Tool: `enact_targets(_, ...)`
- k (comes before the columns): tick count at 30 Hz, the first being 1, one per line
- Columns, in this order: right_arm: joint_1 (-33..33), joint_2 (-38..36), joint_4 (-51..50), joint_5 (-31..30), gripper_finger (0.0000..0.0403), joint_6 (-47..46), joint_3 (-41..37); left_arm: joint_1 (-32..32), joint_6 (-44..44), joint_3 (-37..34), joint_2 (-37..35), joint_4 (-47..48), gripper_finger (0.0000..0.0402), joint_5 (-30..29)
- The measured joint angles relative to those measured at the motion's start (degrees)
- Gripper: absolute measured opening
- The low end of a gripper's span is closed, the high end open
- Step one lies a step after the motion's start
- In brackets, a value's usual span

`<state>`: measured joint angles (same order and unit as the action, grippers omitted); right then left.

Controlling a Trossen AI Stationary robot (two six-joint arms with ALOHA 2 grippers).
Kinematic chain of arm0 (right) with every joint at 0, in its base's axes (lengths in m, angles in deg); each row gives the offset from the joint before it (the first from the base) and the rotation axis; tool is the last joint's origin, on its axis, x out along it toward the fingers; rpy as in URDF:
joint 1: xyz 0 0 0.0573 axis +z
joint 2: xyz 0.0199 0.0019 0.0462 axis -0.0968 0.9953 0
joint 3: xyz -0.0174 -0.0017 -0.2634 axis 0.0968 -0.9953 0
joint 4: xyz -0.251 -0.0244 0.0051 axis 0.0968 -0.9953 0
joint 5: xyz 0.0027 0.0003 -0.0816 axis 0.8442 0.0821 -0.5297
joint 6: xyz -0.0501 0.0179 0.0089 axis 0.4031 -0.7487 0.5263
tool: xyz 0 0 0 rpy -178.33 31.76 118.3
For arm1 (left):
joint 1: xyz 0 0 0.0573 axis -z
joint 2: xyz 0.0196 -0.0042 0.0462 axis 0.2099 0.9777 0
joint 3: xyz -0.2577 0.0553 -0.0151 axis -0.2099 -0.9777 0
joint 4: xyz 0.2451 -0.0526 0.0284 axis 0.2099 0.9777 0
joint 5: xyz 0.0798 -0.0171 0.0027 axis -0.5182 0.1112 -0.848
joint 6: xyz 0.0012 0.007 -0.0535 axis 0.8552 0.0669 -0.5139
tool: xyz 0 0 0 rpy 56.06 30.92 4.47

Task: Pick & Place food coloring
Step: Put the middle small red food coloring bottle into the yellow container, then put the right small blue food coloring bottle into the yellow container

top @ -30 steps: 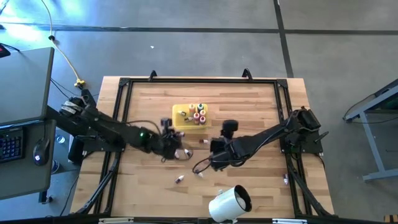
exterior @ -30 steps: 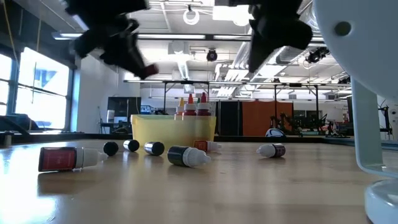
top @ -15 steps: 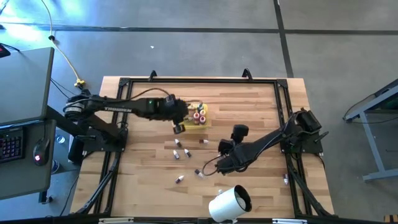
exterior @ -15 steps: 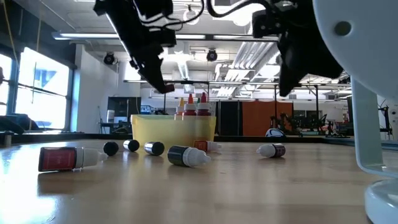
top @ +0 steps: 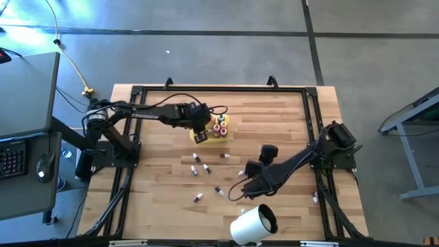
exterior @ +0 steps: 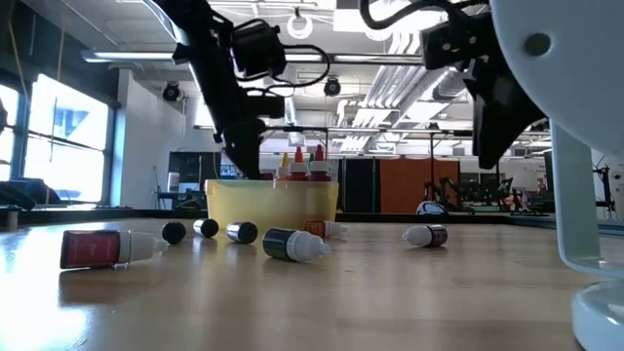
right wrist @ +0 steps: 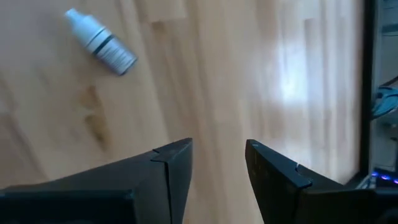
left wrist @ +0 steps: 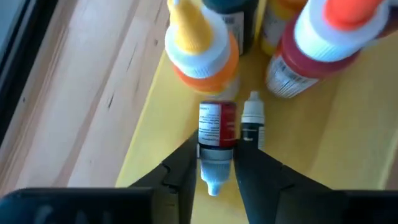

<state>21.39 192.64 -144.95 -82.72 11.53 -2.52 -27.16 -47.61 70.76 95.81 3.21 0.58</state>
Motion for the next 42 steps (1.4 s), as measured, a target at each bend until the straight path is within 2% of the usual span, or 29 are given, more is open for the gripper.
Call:
enact_targets(7,0.49,0.0,-0.02,7.41,0.0142,-1.58,0.02,0.04,0.44,0.02,0.73,-2.01,0.0167,-0.17)
enact_targets(11,0.49,0.0,-0.86,10.92,0.0142,-1.48,0.07,0.04,0.06,2.53,0.24,0.78,0.0181,0.01)
enact_targets(14,0.49,0.0,-3.33,12.25,0.0142,-1.14,0.09,0.04,-1.92,7.67,0.21,8.21,0.0181,2.08)
enact_targets(20,0.36,-0.02,-9.85,13.67,0.0142,-6.0,0.09,0.56,-6.06,21.7,0.21,28.39,0.0182,10.58)
enact_targets(22,0.53,-0.02,-11.83,13.58,0.0142,-8.31,0.09,1.38,-6.08,25.47,-0.74,30.94,0.0182,11.03)
enact_targets(26,2.55,-0.05,-13.3,11.54,0.0142,-10.31,0.09,4.94,-6.26,30.26,-4.66,33.56,0.0182,6.09)
enact_targets(29,4.67,-0.13,-12.93,10.17,0.0142,-10.31,0.09,8.85,-6.83,30.02,-8.69,33.21,0.0182,1.5)
enact_targets(33,7.06,-0.2,-8.07,9.93,0.0142,-7.28,-0.85,14.94,-9.73,25.63,-14.17,33.25,0.0182,-4.5)
enact_targets(38,8.54,-0.79,-1.3,11.93,0.0142,-3.37,-4.2,23.52,-18.44,14.86,-20.0,29.63,0.0182,-15.81)
enact_targets(42,8.47,-4.02,-0.08,14.61,0.0142,-6.14,-7.85,29.32,-26.49,4.67,-23.05,24.18,0.0182,-19.84)
